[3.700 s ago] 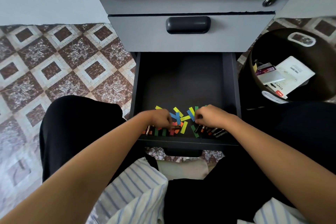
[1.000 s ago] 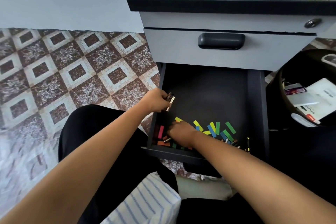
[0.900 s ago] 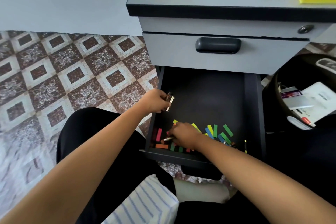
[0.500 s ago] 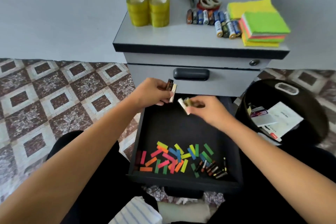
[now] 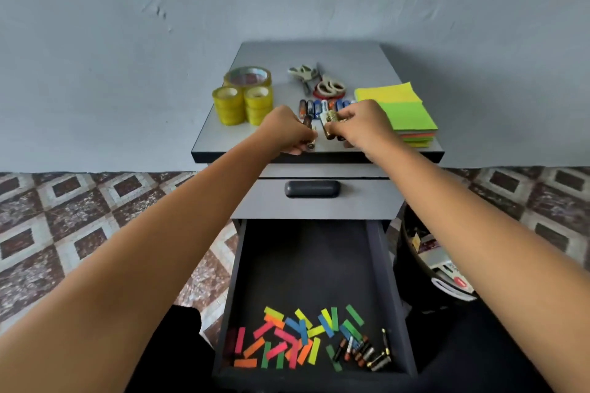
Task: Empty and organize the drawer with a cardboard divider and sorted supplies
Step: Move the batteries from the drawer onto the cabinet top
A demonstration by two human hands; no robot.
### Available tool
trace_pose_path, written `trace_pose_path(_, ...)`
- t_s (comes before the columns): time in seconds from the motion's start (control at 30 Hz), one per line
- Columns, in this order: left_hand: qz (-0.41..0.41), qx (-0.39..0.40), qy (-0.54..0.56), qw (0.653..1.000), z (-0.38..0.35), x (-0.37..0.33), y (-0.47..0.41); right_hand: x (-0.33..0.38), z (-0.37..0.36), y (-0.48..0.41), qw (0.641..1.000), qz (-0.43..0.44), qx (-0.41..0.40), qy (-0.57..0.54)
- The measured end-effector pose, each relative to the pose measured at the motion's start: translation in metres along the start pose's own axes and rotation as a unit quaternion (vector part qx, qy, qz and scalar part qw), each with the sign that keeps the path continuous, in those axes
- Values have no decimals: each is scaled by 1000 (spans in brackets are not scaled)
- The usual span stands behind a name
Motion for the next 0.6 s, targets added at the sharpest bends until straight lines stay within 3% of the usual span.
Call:
trace_pose_path(0.2,-20,-55,-126,990,2,-6,-4,-2,-23,-17,992,-41,-5,123)
trace_pose_path(0.33,-37,-55,-114,991,4,-5,0,-5,-30,-21,989,-37,-29,143)
trace_pose_path(0.6,-110,-15,-208,972,12,-1,3,1,-18,-6,989,39,-16,144)
Point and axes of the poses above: each hand's wrist, its own y-axis away from the middle knuckle, its own z-axis out of the back of the hand, x = y × z, the point moved 5 cm from there along -y, towards the middle knuckle
